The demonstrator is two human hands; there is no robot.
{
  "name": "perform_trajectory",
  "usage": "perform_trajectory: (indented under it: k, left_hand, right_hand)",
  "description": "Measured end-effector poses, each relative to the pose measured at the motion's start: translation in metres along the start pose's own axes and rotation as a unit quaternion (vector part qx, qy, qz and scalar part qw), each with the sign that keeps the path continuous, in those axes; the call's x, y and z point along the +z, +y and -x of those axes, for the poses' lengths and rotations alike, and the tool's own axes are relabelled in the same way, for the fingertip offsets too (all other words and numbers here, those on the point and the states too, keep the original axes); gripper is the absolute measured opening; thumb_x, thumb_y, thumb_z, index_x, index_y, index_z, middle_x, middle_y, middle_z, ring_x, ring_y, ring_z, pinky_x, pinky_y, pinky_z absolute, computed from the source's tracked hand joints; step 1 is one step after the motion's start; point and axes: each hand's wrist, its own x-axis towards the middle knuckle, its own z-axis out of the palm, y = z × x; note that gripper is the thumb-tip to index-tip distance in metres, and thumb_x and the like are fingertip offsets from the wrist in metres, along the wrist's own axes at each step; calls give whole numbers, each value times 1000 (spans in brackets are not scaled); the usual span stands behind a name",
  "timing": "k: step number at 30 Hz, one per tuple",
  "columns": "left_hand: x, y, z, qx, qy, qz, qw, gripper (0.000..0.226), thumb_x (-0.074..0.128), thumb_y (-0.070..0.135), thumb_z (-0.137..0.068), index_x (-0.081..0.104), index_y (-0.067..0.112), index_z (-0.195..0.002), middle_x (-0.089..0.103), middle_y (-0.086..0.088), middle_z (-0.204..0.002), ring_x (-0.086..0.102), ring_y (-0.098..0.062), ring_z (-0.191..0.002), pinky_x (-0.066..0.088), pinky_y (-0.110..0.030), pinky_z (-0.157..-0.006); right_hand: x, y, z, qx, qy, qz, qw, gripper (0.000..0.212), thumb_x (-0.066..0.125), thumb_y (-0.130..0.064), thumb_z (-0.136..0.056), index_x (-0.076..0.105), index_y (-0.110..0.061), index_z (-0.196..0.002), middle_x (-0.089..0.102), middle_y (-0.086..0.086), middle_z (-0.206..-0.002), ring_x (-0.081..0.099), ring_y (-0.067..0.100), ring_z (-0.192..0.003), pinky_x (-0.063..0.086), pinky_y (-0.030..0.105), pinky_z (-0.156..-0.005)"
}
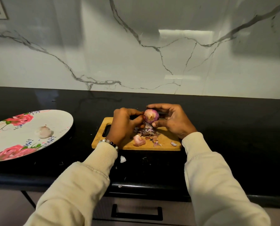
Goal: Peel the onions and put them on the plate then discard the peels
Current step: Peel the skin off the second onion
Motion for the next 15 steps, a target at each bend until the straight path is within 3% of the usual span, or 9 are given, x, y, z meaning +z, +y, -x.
perform_trajectory:
  k: [9,15]
  left_hand:
    - [-2,1,0,17,29,-62,997,10,70,2,-85,76,6,-92,73,-3,-78,69,-11,-66,59,-25,-64]
    - [-1,0,-2,32,45,-84,995,9,68,5,-86,76,7,-90,70,0,-71,66,-11,-62,57,-28,-64]
  right_hand:
    - [0,-4,3,5,-12,-2,1000,56,78,16,-69,70,-23,-109,71,0,-118,66,16,-112,57,27,-87]
    - [2,-4,3,-6,-12,-34,999,56,77,17,-68,70,-16,-113,71,4,-117,67,18,-111,57,30,-88]
